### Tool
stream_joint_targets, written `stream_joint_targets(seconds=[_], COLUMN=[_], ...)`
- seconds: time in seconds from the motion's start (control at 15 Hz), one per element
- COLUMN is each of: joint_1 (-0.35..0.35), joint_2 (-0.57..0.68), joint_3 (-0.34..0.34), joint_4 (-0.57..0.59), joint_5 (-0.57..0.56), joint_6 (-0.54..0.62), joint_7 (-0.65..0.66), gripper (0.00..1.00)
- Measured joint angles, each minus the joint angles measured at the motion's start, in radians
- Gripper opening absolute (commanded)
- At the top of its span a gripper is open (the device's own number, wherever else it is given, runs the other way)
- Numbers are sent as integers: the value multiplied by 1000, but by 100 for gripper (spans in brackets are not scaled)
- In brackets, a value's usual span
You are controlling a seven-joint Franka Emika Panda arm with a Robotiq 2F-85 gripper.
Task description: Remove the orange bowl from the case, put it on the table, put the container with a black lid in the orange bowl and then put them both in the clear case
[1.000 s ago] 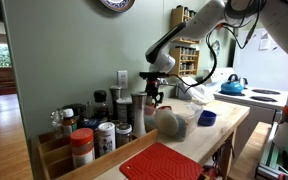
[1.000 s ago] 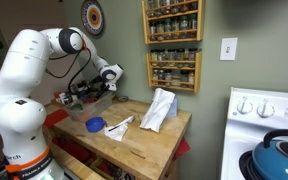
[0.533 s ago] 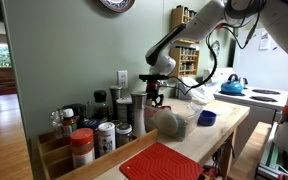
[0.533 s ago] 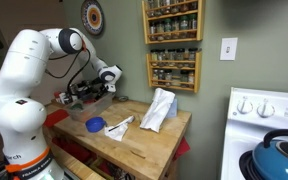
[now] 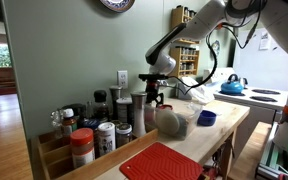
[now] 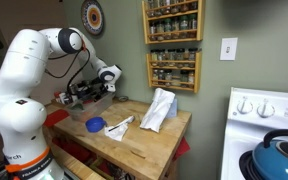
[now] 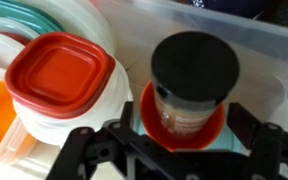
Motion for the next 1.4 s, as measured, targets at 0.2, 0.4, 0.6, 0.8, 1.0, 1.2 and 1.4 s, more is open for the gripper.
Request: stream_joint_targets(seconds=[0.2,0.4,0.6,0.8,1.0,1.2,1.4], joint_1=[-1,-8,-18,-20,-19,-13,-6], joint_2=[-24,-49,-61,-98,-175,-266,-345], joint_3=[0,0,-1,-7,-8,-2,9], joint_4=[-5,-14,-14,-20,-42,-81,-114], joint_5=[-4,-5,-4,-66,-177,-293,-397], joint_6=[-2,-2,-2,-2,-5,-19,-18], joint_7=[0,1,0,-29,-79,-116,-162], gripper=[100,100,100,100,100,100,100])
